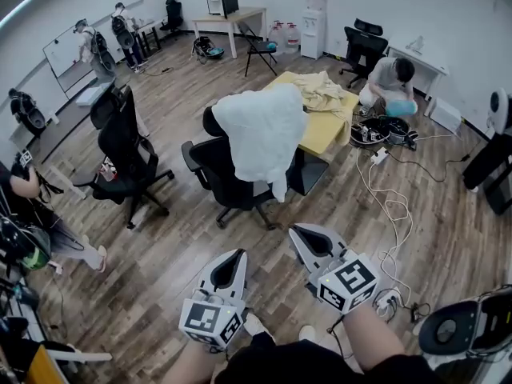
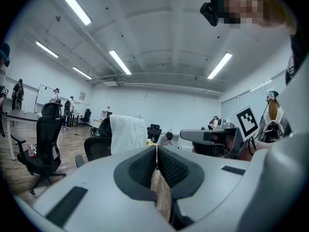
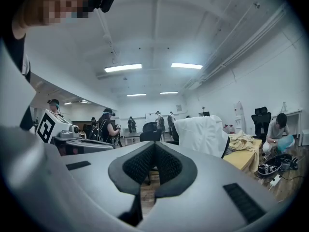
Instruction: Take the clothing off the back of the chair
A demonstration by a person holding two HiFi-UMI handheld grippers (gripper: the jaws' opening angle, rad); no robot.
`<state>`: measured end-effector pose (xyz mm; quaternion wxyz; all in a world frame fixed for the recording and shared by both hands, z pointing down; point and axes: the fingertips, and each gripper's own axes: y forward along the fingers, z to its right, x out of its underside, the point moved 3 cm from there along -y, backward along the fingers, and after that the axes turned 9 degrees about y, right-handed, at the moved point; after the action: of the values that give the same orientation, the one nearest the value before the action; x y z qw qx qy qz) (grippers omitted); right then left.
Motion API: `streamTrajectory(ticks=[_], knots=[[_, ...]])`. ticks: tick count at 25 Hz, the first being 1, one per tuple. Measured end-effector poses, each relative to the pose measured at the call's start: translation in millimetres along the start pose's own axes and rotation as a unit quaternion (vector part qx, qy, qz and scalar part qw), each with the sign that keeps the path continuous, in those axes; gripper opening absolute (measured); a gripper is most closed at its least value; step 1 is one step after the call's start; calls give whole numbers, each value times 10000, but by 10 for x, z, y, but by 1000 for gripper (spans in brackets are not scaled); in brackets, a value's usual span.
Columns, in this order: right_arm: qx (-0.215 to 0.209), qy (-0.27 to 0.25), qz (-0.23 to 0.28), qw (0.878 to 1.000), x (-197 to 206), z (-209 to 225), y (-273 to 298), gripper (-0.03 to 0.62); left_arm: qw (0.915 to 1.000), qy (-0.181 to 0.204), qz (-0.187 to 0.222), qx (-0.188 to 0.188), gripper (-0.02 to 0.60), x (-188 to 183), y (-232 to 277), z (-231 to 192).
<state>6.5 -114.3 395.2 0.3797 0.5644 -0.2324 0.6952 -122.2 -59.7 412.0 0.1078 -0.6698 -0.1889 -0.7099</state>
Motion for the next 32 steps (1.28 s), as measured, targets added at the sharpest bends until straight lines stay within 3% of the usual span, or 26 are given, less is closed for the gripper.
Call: streamTrajectory(ticks=[17, 32], knots=[[317, 145, 226, 9991, -42, -15, 877, 12, 9988, 148, 55, 459, 21, -8, 270, -831], [641, 83, 417, 9970, -265, -11, 1176, 14, 9960, 238, 194, 843, 21, -65, 359, -1104]])
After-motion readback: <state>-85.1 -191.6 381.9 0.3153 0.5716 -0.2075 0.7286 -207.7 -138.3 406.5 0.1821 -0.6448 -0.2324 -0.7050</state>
